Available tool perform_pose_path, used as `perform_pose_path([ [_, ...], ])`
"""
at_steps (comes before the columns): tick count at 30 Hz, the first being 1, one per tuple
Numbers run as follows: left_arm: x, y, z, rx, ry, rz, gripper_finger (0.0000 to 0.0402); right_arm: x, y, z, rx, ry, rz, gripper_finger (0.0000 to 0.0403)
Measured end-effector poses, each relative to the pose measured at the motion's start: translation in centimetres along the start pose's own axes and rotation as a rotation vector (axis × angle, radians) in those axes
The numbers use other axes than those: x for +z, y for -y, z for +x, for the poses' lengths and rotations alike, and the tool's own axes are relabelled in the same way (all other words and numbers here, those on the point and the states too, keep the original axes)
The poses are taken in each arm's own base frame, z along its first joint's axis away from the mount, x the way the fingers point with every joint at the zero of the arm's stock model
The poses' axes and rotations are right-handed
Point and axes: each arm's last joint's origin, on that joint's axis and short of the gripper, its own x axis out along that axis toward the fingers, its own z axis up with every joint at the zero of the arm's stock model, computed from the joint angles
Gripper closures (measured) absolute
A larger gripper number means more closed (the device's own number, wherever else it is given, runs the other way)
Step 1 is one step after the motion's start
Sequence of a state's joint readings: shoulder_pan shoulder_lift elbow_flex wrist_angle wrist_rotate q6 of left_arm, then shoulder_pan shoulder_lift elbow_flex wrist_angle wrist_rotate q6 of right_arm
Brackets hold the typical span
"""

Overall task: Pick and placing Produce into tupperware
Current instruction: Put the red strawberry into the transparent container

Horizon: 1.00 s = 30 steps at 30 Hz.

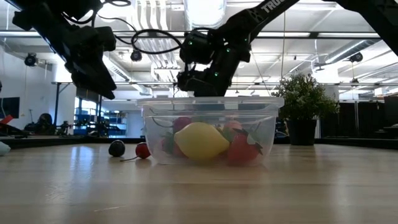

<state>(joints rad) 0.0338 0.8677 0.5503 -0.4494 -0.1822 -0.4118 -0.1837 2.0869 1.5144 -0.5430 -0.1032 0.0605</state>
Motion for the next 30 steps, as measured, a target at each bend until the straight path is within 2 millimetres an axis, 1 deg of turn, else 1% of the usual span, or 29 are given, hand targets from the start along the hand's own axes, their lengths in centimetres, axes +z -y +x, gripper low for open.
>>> perform_pose_path([
  [5,0.0,0.1,0.0,-0.019,-0.008,0.000,0.0127,0.6,-0.1,-0.4,-0.002,0.022,-0.002,0.0316],
  [8,0.0,0.1,0.0,-0.021,-0.009,0.000,0.0127,0.4,0.0,-0.3,-0.018,0.010,-0.001,0.0309],
  [11,0.0,0.1,0.0,-0.021,-0.009,0.000,0.0127,0.4,0.0,-0.3,-0.018,0.003,-0.002,0.0287],
  [19,0.0,0.1,0.0,-0.021,-0.009,0.000,0.0127,0.2,-0.2,-0.3,-0.016,-0.009,-0.020,0.0192],
  [22,0.0,0.1,0.0,-0.021,-0.009,0.000,0.0127,0.2,-0.3,-0.3,-0.015,-0.008,-0.047,0.0164],
  [26,0.0,0.1,0.0,-0.021,-0.009,0.000,0.0127,0.2,-0.4,-0.1,-0.014,-0.010,-0.086,0.0139],
  [30,0.0,0.1,0.0,-0.020,-0.009,0.000,0.0127,0.0,-0.3,0.7,-0.014,-0.021,-0.086,0.0132],
])
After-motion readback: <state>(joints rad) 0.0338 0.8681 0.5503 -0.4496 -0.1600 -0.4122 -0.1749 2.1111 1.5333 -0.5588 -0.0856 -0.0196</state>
